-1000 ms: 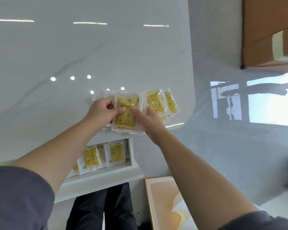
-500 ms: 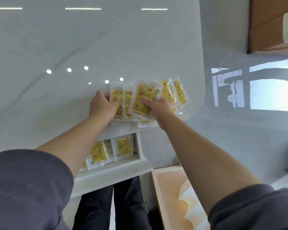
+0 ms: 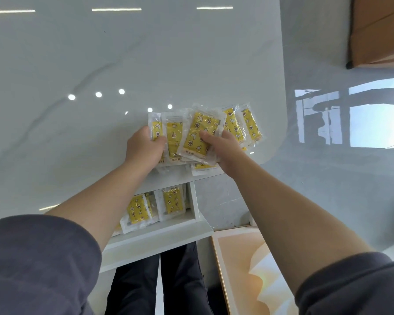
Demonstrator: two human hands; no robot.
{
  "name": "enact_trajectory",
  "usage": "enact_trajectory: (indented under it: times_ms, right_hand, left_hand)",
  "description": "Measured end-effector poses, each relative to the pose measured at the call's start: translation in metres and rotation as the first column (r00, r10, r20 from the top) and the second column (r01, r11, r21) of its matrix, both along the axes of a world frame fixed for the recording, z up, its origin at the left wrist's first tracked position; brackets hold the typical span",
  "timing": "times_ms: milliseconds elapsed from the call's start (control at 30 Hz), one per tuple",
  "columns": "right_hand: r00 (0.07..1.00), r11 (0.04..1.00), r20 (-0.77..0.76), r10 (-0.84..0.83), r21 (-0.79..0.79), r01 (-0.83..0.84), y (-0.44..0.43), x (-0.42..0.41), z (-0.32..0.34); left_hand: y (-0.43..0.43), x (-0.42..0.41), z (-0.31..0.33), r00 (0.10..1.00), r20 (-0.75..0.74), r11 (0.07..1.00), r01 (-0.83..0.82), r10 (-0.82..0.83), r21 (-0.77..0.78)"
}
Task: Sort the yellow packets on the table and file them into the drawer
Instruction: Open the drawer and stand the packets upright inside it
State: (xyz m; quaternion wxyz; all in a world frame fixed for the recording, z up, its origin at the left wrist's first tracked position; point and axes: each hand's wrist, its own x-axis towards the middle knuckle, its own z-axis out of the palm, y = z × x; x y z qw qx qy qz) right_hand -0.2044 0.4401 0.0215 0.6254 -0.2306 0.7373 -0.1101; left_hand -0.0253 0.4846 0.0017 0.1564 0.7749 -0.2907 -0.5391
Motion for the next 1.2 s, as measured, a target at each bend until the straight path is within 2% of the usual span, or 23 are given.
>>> enact_trajectory:
  times_ms: [100, 200, 400, 567, 700, 833, 967, 1200]
  right_hand:
    - [1.000, 1.000, 0.021, -0.020, -0.008, 0.021, 0.002, -0.009, -0.001]
    - [0.998, 0.998, 0.023, 0.052, -0.024, -0.051, 0.006, -0.009, 0.000]
    - [0.986, 0.984, -0.001, 0.169, -0.062, -0.169, 0.009, -0.001, 0.000]
    - [0.978, 0.974, -0.021, 0.209, -0.080, -0.210, 0.009, -0.002, -0.002]
    - [0.970, 0.970, 0.034, 0.240, -0.057, -0.238, 0.023, -0.006, 0.000]
    - [0.946, 0.960, 0.168, 0.277, -0.006, -0.280, 0.055, -0.009, 0.005]
    - [0.894, 0.917, 0.248, 0.373, 0.052, -0.396, 0.098, -0.002, 0.007]
    - [0.864, 0.864, 0.223, 0.451, 0.134, -0.485, 0.157, 0.036, -0.014]
  left_hand:
    - [0.010, 0.009, -0.001, 0.995, 0.080, 0.998, -0.065, 0.063, 0.017]
    - [0.014, 0.011, 0.003, 0.985, 0.135, 0.994, -0.113, 0.112, 0.001]
    - [0.014, 0.006, 0.007, 0.992, 0.000, 0.991, -0.125, 0.125, -0.040]
    - [0.016, 0.006, 0.013, 0.993, -0.047, 0.990, -0.110, 0.107, -0.086]
    - [0.035, 0.009, 0.025, 0.990, -0.059, 0.984, -0.131, 0.125, -0.120]
    - [0.077, 0.013, 0.046, 0.991, -0.061, 0.980, -0.124, 0.116, -0.157]
    - [0.133, 0.024, 0.050, 0.989, -0.088, 0.986, -0.126, 0.117, -0.111]
    - [0.198, 0.069, 0.018, 0.988, -0.096, 0.993, -0.119, 0.119, -0.002]
